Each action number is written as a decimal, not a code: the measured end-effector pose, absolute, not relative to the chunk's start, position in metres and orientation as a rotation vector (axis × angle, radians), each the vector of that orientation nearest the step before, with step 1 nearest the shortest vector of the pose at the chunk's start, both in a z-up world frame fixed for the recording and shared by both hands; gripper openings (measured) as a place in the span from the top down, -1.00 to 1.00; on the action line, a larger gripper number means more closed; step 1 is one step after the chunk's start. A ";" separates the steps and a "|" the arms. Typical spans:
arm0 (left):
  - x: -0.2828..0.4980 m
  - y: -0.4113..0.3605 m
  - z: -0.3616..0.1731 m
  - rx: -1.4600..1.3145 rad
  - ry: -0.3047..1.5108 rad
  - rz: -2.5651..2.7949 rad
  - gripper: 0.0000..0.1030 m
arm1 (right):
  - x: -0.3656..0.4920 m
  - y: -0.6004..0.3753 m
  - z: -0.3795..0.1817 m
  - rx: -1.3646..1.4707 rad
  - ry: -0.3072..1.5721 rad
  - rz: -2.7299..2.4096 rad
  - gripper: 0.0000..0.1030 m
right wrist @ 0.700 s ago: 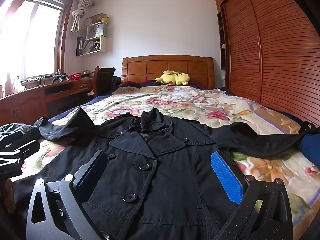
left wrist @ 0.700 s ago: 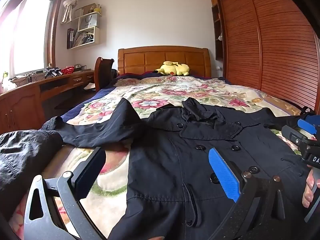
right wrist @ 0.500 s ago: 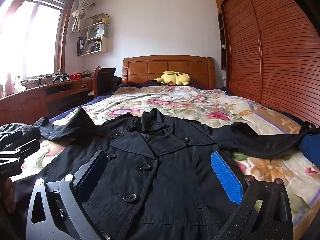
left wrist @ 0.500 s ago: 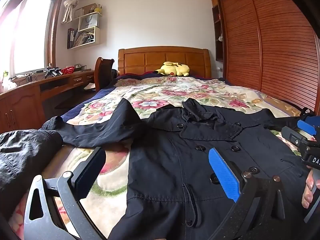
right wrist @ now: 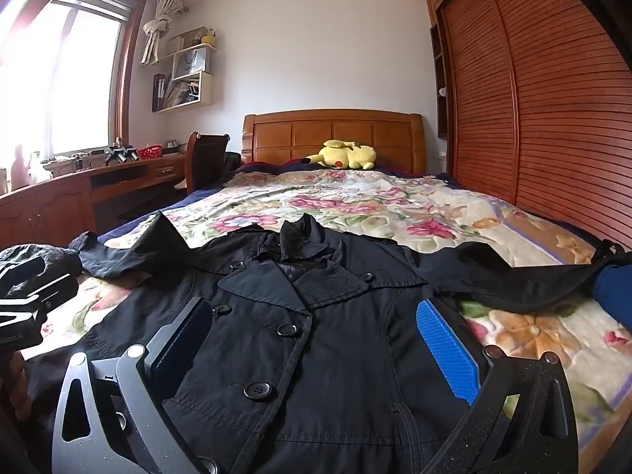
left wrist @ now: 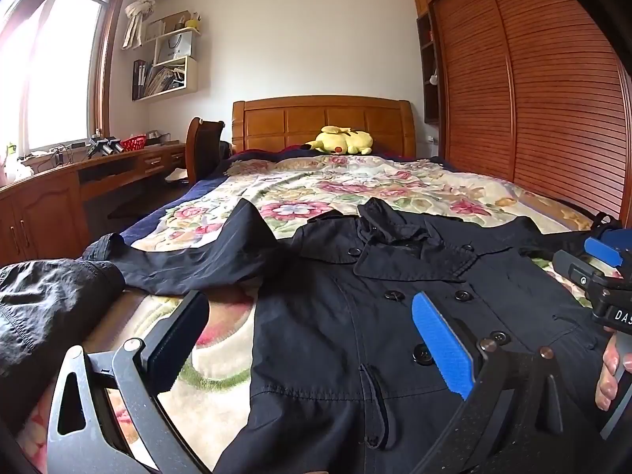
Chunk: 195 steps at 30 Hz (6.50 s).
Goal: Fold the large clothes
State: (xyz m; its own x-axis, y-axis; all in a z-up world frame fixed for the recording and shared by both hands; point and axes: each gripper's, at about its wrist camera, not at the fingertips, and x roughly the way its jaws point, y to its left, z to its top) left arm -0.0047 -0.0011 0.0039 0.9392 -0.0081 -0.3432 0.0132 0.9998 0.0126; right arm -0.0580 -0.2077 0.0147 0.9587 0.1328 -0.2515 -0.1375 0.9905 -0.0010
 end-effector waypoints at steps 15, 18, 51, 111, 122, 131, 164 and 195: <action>-0.007 -0.002 0.005 0.018 0.340 -0.013 -1.00 | -0.058 -0.208 0.014 -0.016 0.253 0.136 -1.00; -0.008 -0.003 0.006 0.018 0.337 -0.014 -1.00 | -0.058 -0.208 0.014 -0.015 0.251 0.134 -1.00; -0.009 -0.004 0.006 0.019 0.336 -0.013 -1.00 | -0.058 -0.208 0.015 -0.009 0.251 0.136 -1.00; 0.105 0.148 0.002 -0.029 0.649 0.075 -1.00 | -0.016 -0.135 0.064 -0.055 0.411 0.402 -1.00; 0.166 0.189 -0.026 -0.108 0.796 0.094 -0.95 | 0.005 -0.118 0.050 -0.098 0.436 0.419 -1.00; 0.193 0.209 -0.054 -0.241 0.915 0.123 -0.95 | 0.022 -0.120 0.037 -0.110 0.507 0.458 -1.00; 0.207 0.149 0.016 -0.130 0.767 -0.009 0.91 | 0.017 -0.156 0.053 -0.069 0.467 0.395 -1.00; 0.141 -0.036 0.040 0.140 0.665 -0.277 0.65 | 0.012 -0.226 0.072 0.065 0.461 0.293 -1.00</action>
